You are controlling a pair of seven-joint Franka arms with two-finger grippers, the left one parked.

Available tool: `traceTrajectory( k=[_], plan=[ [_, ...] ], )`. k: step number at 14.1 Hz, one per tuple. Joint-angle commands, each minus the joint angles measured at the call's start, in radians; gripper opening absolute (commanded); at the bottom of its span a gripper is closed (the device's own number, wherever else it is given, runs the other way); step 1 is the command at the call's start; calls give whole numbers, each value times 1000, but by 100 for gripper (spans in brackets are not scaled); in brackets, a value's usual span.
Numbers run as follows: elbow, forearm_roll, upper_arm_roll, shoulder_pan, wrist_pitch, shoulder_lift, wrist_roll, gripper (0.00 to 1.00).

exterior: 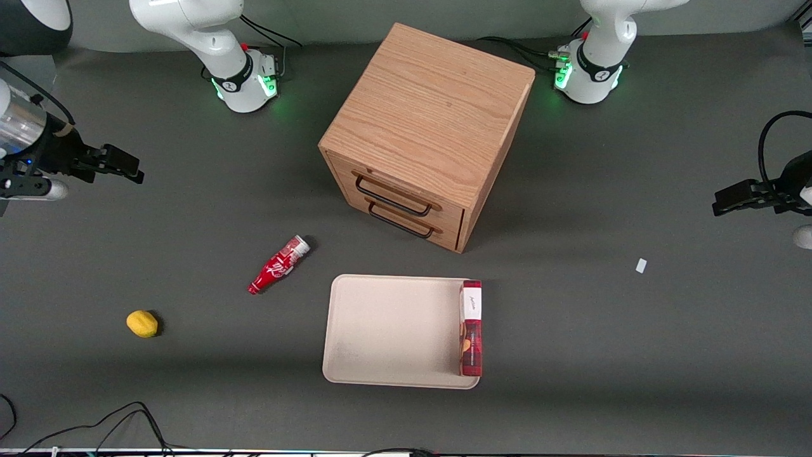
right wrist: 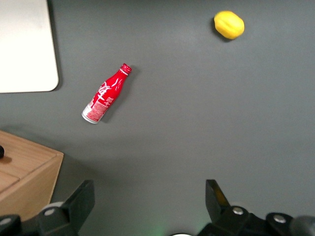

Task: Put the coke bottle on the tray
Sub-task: 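Move the open right gripper over the red Coca-Cola bottle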

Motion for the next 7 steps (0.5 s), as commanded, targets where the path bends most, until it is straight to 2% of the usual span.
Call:
traceTrajectory(
  k=[1, 7],
  plan=[
    [4, 5, 42, 18, 24, 50, 175, 100],
    [-176, 3, 128, 24, 362, 155, 510, 100]
  ],
)
